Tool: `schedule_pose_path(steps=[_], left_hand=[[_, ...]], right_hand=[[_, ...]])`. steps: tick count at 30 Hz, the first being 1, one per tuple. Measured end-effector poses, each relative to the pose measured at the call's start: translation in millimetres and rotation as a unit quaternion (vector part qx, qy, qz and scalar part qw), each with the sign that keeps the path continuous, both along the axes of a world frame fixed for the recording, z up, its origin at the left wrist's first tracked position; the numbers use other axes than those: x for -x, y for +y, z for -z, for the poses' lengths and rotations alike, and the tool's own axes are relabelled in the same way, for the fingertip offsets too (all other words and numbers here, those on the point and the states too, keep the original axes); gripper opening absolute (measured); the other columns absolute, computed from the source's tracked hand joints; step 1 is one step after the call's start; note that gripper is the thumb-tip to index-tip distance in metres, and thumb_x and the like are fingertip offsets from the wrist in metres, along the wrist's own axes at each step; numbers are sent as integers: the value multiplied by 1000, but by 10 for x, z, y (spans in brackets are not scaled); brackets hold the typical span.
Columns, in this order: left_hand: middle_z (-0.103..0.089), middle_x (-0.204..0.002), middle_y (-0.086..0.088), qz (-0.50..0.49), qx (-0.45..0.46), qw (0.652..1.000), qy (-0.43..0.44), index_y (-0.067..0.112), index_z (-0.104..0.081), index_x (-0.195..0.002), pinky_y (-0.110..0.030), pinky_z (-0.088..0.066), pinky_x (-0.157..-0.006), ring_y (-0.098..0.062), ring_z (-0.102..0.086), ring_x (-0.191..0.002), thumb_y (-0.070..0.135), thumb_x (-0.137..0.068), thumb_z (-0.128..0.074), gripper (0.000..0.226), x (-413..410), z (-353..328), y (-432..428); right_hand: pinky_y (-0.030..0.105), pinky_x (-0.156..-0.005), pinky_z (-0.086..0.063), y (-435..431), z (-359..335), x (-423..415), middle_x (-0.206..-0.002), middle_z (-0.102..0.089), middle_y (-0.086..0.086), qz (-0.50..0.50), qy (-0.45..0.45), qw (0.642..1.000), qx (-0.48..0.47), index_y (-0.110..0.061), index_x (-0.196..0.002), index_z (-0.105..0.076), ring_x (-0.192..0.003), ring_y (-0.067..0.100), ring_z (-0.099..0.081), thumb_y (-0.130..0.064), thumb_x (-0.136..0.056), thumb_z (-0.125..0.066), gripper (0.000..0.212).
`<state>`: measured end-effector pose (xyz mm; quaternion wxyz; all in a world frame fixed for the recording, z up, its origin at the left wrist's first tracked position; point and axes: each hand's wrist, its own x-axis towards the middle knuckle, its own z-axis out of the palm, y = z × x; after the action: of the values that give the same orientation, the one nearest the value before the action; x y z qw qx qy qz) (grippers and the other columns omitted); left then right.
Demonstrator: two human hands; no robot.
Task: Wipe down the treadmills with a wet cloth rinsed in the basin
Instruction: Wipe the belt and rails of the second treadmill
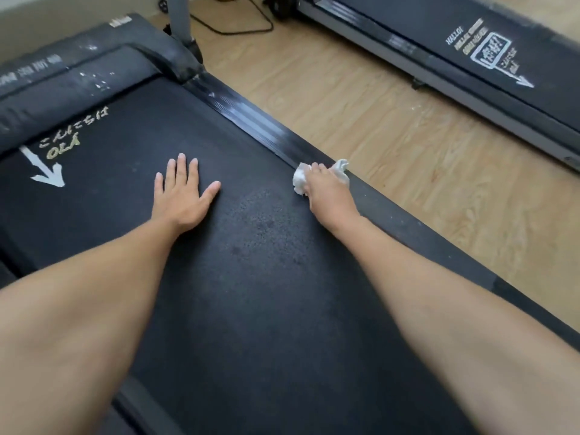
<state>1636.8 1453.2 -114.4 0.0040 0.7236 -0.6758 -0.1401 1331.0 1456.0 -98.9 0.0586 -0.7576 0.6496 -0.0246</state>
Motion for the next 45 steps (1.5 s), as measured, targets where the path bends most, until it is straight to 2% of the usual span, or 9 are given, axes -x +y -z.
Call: schedule_pose_path(steps=[5,9,16,20,24,28,33,40,45], left_hand=[[-28,-164,-22,-49,35,998,-2,4,-16,-162,-54,-33,-118,-39,-30,-149,37,-106,-45,72,542,-288,384],[-51,-144,-17,175,107,979,-5,6,-34,-155,-52,-46,-98,-40,-53,-125,26,-100,-54,61,1854,-544,1122],[-2,-174,-5,399,-37,915,-41,15,-5,-165,-52,-29,-124,-26,-5,-160,58,-99,-54,92,3073,-682,2043],[22,-171,5,421,-151,892,-66,27,13,-164,-58,-22,-126,-21,18,-159,75,-92,-50,107,3277,-614,2330],[34,-167,-6,421,-225,870,-127,27,27,-160,-66,-17,-124,-35,25,-156,88,-76,-57,133,3657,-532,2701],[40,-160,-25,432,-200,851,-221,15,33,-156,-74,-15,-119,-52,31,-149,89,-75,-57,141,3794,-420,2933],[46,-157,-20,426,-209,849,-231,20,37,-155,-72,-11,-121,-48,37,-147,93,-75,-49,138,3774,-405,2917],[46,-157,-22,424,-216,850,-226,20,39,-153,-74,-10,-120,-50,37,-146,95,-74,-44,137,3764,-374,2903],[47,-157,-21,414,-231,855,-209,20,39,-153,-73,-5,-121,-50,39,-144,87,-75,-58,142,3793,-342,2895]], right_hand=[[39,-84,-42,907,-167,487,-95,-48,-6,-218,18,972,-89,-23,-98,-49,-85,20,-54,15,-65,-34,53],[34,-73,-45,1299,-734,1327,-106,-60,-14,-284,15,946,-155,-25,-108,-60,-99,17,-55,9,-88,-44,43],[37,-80,-47,1972,-916,2957,-106,-66,-2,-203,-154,966,-33,-12,-130,-62,-89,15,-58,-20,-104,-45,32],[47,-109,-45,2722,-392,3495,-138,-61,-1,-142,-83,986,-28,-15,-136,-60,-129,23,-55,-35,-92,-41,52],[52,-132,-7,3034,67,3536,-176,6,14,-76,1,989,-126,-9,-168,-8,-163,34,11,-75,-95,-16,99],[52,-131,6,2814,172,3243,-176,14,13,-47,-22,994,-91,-6,-167,4,-161,31,21,-85,-93,-18,111],[49,-129,11,2295,120,2892,-176,11,11,-36,-84,993,-77,-7,-168,1,-162,30,18,-77,-99,-27,102],[44,-131,-6,2955,401,3692,-177,1,12,-99,-86,991,-1,-8,-168,-16,-163,30,8,-15,-109,-46,66],[46,-132,-12,3827,240,4256,-177,3,9,-93,-51,994,-32,-9,-168,-16,-164,25,9,-32,-112,-31,63]])
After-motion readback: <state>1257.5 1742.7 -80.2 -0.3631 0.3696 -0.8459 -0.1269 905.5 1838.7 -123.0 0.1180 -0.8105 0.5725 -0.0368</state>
